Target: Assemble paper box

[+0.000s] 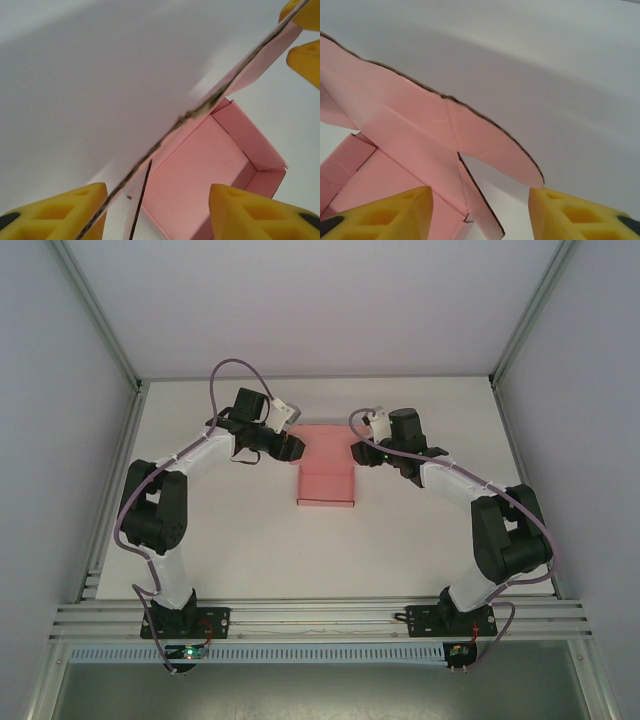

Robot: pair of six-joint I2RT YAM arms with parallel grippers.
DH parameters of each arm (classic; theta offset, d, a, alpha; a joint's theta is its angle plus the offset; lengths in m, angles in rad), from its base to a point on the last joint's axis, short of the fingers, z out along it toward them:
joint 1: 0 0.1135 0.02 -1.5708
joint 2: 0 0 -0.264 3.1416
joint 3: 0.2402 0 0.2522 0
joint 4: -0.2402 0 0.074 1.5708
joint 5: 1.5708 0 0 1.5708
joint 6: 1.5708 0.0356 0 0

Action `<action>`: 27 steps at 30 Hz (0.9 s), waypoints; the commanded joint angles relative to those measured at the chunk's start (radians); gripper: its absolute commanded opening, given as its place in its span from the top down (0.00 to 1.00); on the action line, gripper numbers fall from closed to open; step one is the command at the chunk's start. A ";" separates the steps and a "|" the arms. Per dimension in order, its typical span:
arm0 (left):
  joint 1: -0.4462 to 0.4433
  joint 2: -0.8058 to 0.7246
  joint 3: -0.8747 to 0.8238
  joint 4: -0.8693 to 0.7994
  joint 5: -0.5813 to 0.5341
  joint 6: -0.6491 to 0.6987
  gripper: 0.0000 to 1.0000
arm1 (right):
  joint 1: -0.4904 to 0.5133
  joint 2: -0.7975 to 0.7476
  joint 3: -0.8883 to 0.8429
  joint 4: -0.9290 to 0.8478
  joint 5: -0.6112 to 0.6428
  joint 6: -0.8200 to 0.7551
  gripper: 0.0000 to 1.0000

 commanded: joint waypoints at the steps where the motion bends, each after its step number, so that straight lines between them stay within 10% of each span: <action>1: 0.013 0.019 0.036 -0.047 0.013 0.020 0.54 | -0.004 0.021 0.033 -0.008 -0.034 0.001 0.54; 13: -0.003 0.008 0.041 -0.030 -0.096 -0.052 0.93 | 0.010 0.026 0.041 0.000 -0.012 0.052 0.87; 22: -0.164 -0.040 0.031 0.013 -0.716 -0.214 0.98 | 0.135 -0.025 0.037 0.047 0.451 0.207 0.91; 27: -0.238 -0.047 0.021 0.040 -0.840 -0.329 1.00 | 0.181 -0.003 0.012 0.151 0.657 0.376 0.93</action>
